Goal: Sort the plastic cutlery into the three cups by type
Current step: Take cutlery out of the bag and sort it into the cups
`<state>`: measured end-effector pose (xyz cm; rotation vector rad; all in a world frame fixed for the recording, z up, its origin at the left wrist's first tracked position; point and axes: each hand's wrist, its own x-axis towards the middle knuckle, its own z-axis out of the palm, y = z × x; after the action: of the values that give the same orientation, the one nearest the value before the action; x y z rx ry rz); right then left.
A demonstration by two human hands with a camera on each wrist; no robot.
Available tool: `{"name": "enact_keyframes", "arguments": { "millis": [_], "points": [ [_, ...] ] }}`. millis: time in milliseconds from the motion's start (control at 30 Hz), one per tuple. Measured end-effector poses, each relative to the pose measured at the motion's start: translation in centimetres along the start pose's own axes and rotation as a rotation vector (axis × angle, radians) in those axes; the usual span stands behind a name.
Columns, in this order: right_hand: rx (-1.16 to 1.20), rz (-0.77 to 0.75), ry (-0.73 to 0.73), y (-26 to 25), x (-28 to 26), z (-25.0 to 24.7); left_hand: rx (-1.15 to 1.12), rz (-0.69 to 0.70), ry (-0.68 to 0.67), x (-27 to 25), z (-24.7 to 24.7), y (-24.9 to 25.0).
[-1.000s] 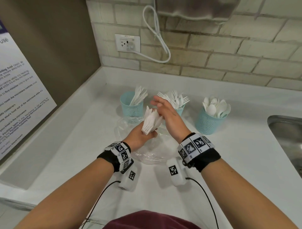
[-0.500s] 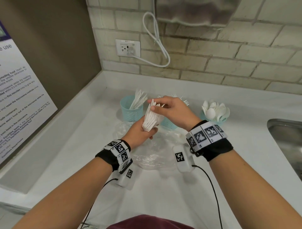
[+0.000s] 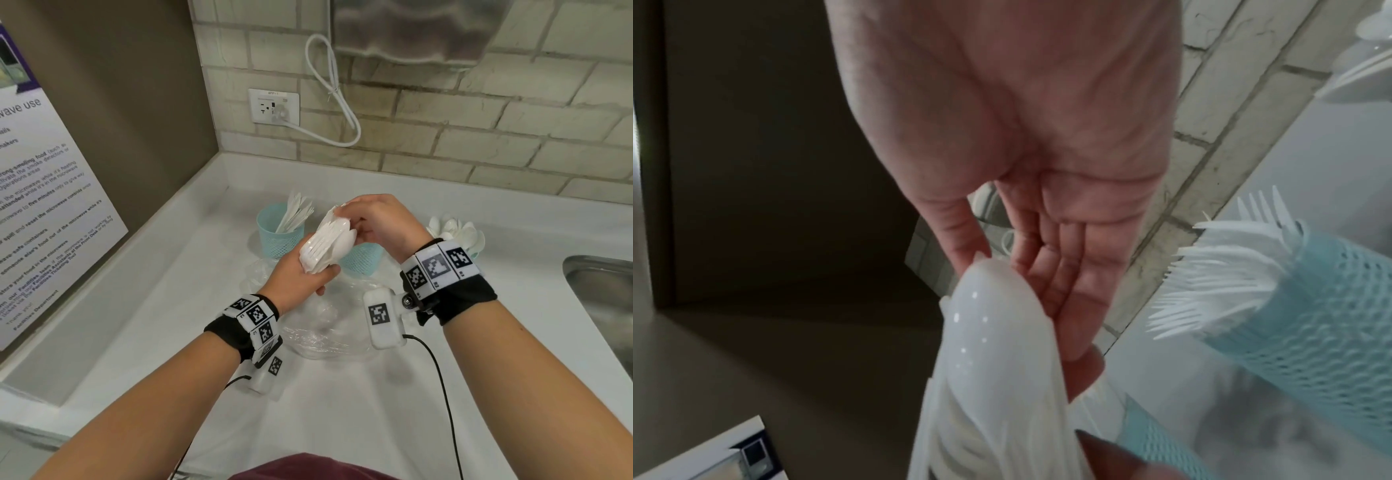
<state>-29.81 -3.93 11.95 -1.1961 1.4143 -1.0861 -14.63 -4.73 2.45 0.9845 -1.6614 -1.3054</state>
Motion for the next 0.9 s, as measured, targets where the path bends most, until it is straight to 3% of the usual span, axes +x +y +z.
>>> {"name": "enact_keyframes", "arguments": {
  "millis": [267,467,800,900],
  "points": [
    [0.231,0.027,0.048,-0.1,0.3,-0.6,0.006,-0.018,0.067,0.3,-0.5,0.1],
    [0.223,-0.008,-0.123,1.1,0.3,0.5,-0.118,0.001,-0.007,0.1,-0.4,0.2],
    [0.149,-0.152,0.118,2.4,1.0,1.9,-0.249,-0.003,0.061,0.4,-1.1,1.1],
    [0.176,-0.168,0.062,2.8,0.9,2.9,-0.254,0.005,0.076,0.5,-1.5,1.1]
  ]
}}
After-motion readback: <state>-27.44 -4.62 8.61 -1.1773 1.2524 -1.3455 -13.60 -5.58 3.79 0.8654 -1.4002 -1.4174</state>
